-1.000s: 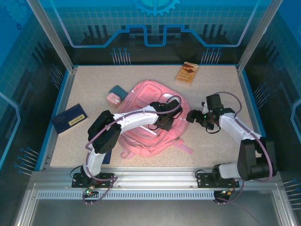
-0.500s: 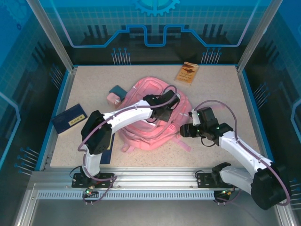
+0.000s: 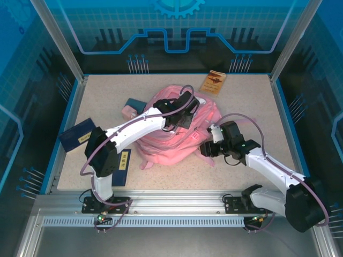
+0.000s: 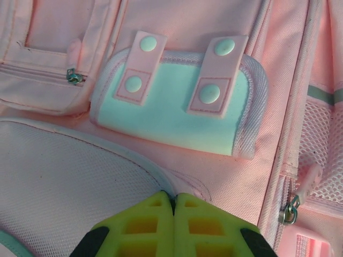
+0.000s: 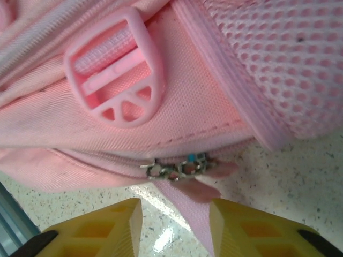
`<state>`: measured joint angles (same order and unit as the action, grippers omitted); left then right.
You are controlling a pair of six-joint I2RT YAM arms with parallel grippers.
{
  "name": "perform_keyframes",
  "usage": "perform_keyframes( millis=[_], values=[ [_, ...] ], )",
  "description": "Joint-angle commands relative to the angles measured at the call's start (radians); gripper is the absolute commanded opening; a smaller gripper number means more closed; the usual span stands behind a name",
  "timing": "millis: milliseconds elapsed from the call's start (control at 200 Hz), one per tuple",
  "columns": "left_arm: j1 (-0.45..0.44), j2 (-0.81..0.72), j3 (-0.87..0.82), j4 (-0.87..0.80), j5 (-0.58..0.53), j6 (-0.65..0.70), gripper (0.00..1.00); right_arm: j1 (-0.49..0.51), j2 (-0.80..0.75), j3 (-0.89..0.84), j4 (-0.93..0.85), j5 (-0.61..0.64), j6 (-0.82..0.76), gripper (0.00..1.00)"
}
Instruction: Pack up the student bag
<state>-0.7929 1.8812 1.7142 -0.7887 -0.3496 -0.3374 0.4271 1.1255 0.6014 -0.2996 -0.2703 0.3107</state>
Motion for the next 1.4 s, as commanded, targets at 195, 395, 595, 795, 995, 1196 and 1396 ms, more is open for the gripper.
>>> perform_keyframes(
  millis=[195, 395, 595, 795, 995, 1196, 1396],
  values=[
    [0.001, -0.077, 0.054, 0.041, 0.007, 0.027, 0.00, 0.010, 0.079, 0.021, 0.086, 0.013, -0.062, 0.34],
    [0.003, -0.065, 0.060, 0.059, 0.014, 0.049, 0.00, 0.010, 0.087, 0.027, 0.104, 0.025, -0.078, 0.41],
    [0.003, -0.049, 0.072, 0.074, 0.023, 0.046, 0.00, 0.012, 0.071, 0.020, 0.115, -0.032, -0.094, 0.29],
    [0.005, -0.040, 0.079, 0.078, 0.014, 0.037, 0.00, 0.013, 0.032, -0.010, 0.127, -0.054, -0.097, 0.25],
    [0.007, -0.038, 0.089, 0.073, 0.018, 0.034, 0.00, 0.015, 0.028, -0.032, 0.171, -0.058, -0.094, 0.35],
    [0.008, -0.031, 0.095, 0.071, 0.027, 0.028, 0.00, 0.018, 0.042, -0.033, 0.190, -0.063, -0.108, 0.37],
    [0.009, -0.030, 0.108, 0.065, 0.023, 0.027, 0.00, 0.034, 0.043, -0.055, 0.218, -0.065, -0.121, 0.45]
  ],
)
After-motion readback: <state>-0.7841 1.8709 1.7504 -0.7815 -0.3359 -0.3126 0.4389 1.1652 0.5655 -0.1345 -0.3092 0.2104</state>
